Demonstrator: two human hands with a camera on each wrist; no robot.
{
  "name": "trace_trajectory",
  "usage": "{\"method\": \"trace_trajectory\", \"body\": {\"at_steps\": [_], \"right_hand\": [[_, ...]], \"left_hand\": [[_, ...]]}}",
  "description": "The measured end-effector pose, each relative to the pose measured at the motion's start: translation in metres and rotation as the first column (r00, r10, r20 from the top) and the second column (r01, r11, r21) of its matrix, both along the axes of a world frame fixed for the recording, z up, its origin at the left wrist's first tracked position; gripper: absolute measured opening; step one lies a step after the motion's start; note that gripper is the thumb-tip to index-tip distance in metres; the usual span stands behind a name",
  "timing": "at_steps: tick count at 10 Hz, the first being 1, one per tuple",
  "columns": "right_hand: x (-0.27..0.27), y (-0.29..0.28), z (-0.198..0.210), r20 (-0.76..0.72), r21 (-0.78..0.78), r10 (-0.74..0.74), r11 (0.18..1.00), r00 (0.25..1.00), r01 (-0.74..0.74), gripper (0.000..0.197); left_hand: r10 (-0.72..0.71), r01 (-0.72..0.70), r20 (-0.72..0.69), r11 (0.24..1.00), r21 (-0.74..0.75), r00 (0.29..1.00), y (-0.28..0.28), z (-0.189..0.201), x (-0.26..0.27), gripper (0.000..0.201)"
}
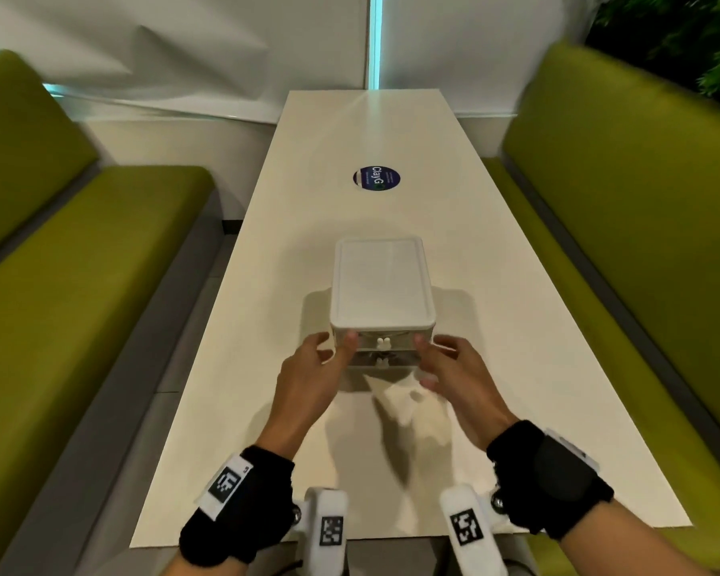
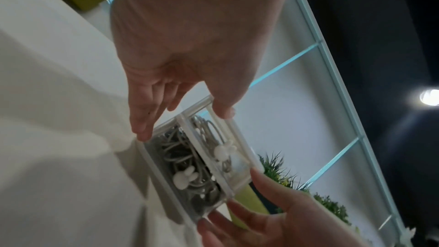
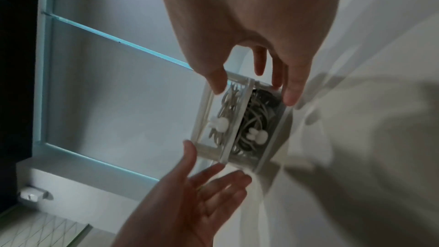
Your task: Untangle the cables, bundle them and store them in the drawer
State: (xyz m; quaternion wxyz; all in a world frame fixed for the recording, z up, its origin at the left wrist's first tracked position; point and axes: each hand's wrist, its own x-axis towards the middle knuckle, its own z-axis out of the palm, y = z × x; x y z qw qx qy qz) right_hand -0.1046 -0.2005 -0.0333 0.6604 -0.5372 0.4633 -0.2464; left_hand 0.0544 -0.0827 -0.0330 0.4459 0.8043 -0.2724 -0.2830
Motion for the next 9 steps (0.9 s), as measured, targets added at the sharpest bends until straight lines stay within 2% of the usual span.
{"method": "trace_trajectory", "body": {"at_steps": [1,3,5,6,7,8,9], "right_hand": [[0.003,0.015,0.001,0.074,0.02,-0.034,0.999,0.997,0.033,0.049],[0.021,-0.003,0.01,0.01,0.01,-0.08,0.997,0.997,0.08,0.05],[0.039,-0.03,0.013,-0.01,0.029,-0.151,0.988,0.989,0.151,0.053],[0.039,-0.03,0.016,0.002,0.038,-0.156,0.987,0.988,0.156,0.044],[0.034,-0.032,0.018,-0.004,0.024,-0.16,0.987,0.987,0.16,0.042],[0.024,-0.034,0.028,-0.037,0.03,-0.103,0.994,0.994,0.104,0.048],[0.009,-0.036,0.055,-0.094,-0.041,-0.089,0.996,0.992,0.085,0.057]], "left_hand": [[0.056,-0.058,-0.069,0.998,-0.028,0.996,-0.006,-0.001,-0.006,0.099],[0.143,-0.142,-0.009,0.99,0.008,0.99,-0.024,0.006,-0.001,0.078],[0.151,-0.151,-0.051,0.988,-0.003,0.987,-0.052,0.01,0.016,0.082],[0.152,-0.152,-0.069,0.988,0.002,0.986,-0.055,0.011,0.018,0.082],[0.133,-0.134,-0.088,0.991,-0.014,0.987,-0.056,0.014,0.015,0.087],[0.094,-0.098,-0.141,0.995,-0.021,0.985,-0.052,0.022,0.007,0.098],[0.095,-0.095,-0.036,0.996,-0.001,0.995,-0.036,0.036,-0.003,0.106]]}}
